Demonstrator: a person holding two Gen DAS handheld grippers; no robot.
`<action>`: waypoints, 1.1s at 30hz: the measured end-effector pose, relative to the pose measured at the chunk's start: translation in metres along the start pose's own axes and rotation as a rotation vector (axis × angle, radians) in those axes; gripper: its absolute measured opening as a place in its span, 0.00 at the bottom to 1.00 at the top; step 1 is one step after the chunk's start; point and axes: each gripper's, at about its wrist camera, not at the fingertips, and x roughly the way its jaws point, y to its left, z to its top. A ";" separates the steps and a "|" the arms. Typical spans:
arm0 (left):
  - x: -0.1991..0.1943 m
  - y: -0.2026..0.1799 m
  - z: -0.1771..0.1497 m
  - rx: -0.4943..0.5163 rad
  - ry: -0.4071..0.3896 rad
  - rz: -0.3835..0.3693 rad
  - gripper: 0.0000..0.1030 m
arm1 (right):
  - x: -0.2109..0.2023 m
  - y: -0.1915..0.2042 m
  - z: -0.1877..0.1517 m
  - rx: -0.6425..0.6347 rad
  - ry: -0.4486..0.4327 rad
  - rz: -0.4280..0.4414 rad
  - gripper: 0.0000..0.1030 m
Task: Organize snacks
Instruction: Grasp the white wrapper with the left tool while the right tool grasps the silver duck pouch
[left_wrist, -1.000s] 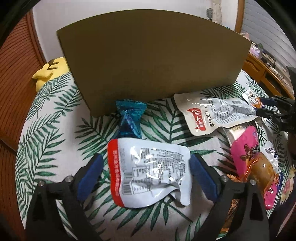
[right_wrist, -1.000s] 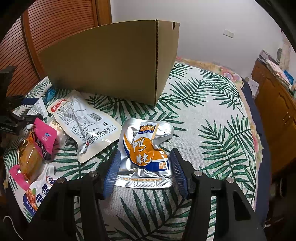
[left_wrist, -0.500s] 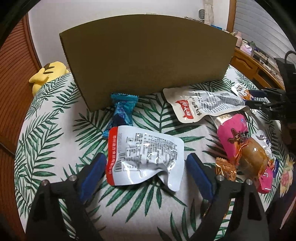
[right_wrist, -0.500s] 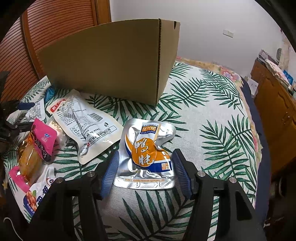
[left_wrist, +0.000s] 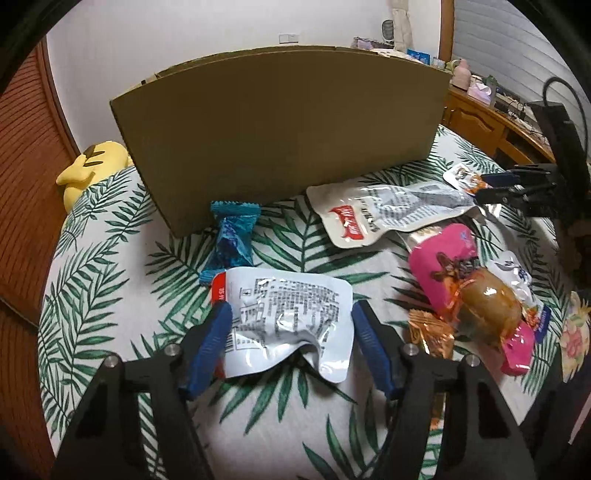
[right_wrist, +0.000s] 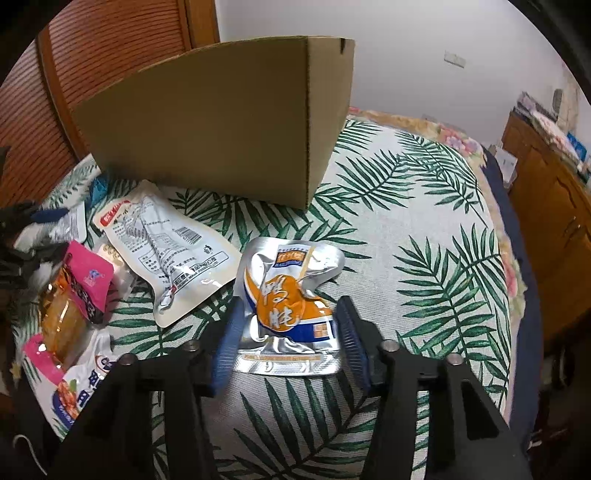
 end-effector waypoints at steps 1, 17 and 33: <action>-0.002 0.000 -0.001 -0.005 -0.004 -0.007 0.64 | 0.000 -0.001 -0.001 0.005 0.003 0.009 0.41; -0.024 0.012 -0.006 -0.058 -0.058 -0.064 0.54 | -0.014 0.015 -0.008 -0.024 -0.036 -0.006 0.40; -0.014 0.019 -0.007 -0.092 -0.021 -0.094 0.65 | -0.027 0.029 -0.011 -0.027 -0.070 0.024 0.40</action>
